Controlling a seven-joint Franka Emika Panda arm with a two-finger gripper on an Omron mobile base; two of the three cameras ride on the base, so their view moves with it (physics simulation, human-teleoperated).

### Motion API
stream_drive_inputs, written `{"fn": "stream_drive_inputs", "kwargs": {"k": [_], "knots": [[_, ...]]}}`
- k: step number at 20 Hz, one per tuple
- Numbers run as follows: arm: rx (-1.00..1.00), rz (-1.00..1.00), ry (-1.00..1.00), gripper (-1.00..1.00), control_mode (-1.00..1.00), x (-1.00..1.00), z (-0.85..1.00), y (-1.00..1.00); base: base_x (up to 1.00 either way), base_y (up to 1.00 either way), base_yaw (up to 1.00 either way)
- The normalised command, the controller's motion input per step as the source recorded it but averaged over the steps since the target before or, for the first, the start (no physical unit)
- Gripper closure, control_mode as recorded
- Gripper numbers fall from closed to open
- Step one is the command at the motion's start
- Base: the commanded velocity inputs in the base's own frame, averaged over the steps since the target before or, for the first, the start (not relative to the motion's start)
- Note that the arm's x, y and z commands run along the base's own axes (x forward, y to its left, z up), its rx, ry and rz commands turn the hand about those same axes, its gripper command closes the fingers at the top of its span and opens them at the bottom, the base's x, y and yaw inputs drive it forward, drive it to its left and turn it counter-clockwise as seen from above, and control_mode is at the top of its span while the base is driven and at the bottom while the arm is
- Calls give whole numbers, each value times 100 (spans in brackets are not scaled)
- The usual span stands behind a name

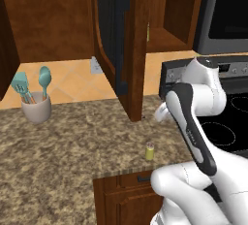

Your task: Put the shaker and condiment bottle from the counter next to their counterparts in the cabinet.

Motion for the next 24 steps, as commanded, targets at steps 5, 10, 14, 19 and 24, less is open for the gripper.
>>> {"fn": "stream_drive_inputs", "kwargs": {"k": [5, 10, 14, 19, 24], "knots": [[0, 0, -1, -100, -100, -19, -62, -3, 0, 0, 0], [0, 0, 0, -100, -100, 0, -43, 0, 0, 0, 0], [0, 0, 0, -100, -100, 11, -29, 0, 0, 0, 0], [0, 0, 0, -100, -100, 23, -15, 0, 0, 0, 0], [0, 0, 0, -100, -100, 19, -16, 0, 0, 0, 0]]}}
